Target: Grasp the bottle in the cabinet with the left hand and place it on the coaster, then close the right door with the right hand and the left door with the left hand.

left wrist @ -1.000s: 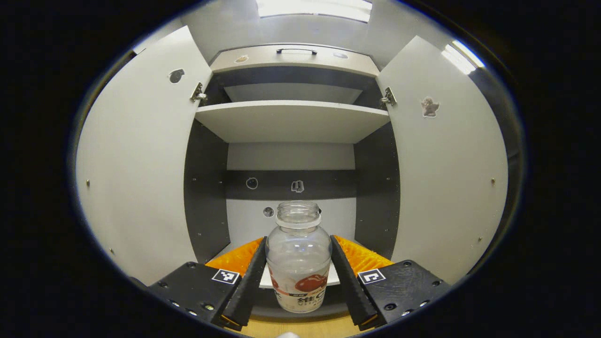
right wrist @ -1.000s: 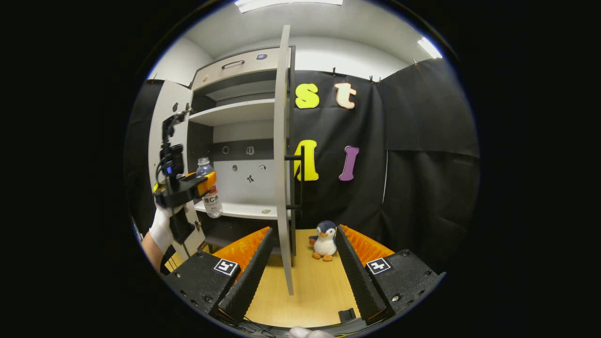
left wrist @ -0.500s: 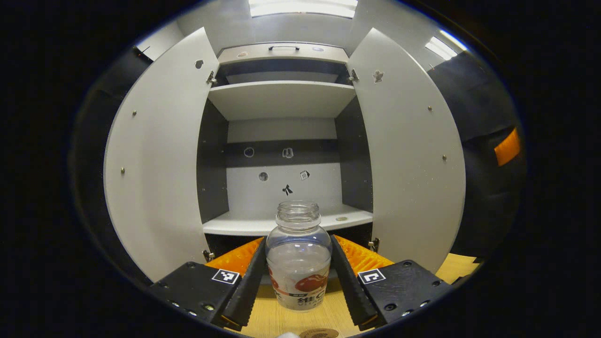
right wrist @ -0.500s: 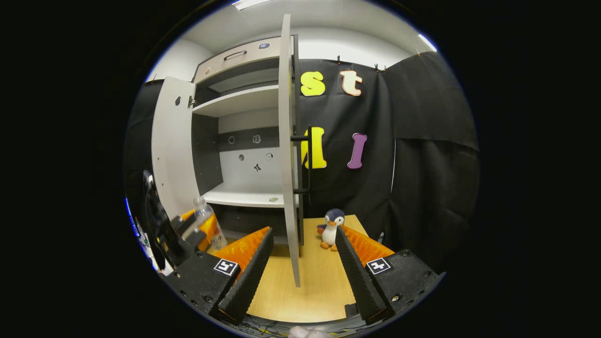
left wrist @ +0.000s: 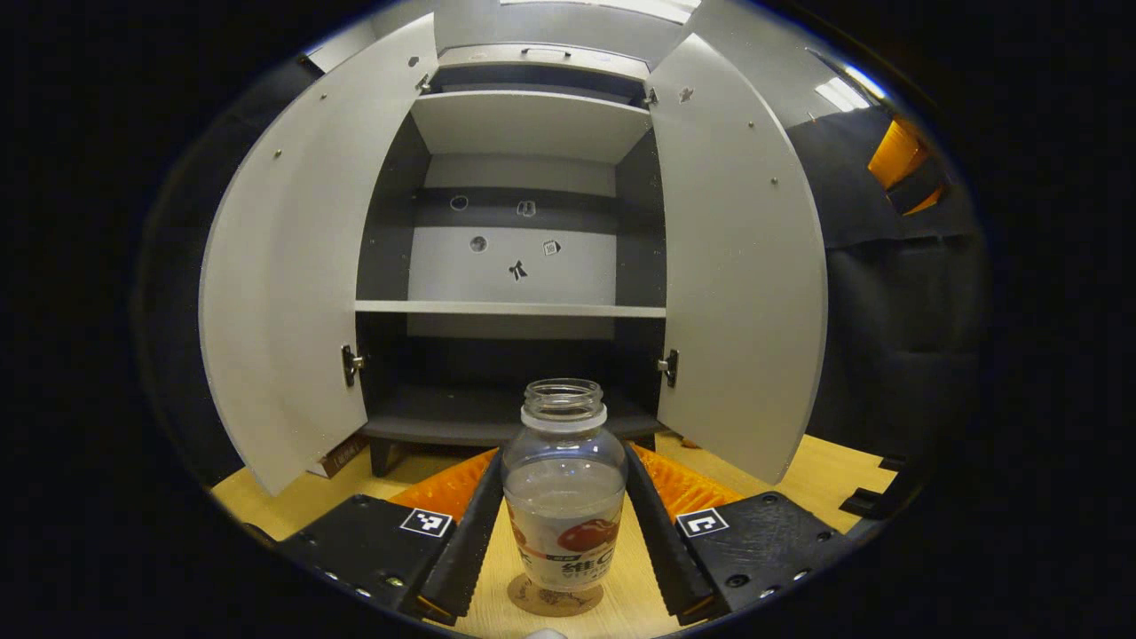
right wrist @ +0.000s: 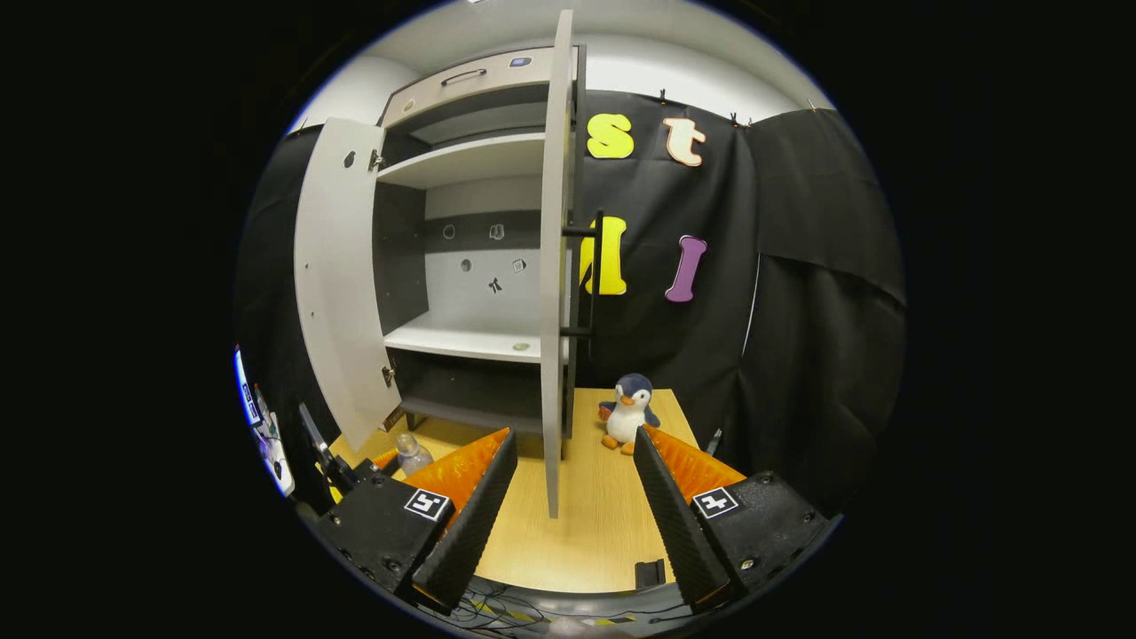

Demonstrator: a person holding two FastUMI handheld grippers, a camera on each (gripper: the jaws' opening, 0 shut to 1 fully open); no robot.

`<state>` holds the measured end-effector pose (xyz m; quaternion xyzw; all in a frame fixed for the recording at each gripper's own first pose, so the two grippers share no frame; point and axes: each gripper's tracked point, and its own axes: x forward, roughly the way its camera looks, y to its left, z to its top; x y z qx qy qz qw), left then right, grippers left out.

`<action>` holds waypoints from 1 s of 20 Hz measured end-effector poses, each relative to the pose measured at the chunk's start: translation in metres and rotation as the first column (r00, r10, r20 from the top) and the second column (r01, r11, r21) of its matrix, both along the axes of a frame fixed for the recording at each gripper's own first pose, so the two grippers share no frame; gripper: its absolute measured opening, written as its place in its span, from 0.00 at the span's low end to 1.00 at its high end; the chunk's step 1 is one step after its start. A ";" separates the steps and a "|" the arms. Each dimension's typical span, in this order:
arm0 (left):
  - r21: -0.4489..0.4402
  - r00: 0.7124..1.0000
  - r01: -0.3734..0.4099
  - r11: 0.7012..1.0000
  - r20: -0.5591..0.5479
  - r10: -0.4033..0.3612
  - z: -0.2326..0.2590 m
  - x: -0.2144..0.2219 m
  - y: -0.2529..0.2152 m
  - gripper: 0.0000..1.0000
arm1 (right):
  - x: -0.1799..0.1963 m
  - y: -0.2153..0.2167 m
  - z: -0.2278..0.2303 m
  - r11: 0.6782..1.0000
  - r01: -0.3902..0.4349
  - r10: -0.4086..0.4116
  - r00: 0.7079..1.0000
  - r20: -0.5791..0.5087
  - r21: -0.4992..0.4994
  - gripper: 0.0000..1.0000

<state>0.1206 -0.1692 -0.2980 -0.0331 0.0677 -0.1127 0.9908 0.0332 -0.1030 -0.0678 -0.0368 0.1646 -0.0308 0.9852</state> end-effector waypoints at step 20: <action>0.051 0.998 0.052 0.997 0.044 -0.054 -0.050 -0.013 -0.003 0.94 | -0.005 0.023 -0.008 0.997 -0.055 0.053 0.998 -0.041 -0.051 0.82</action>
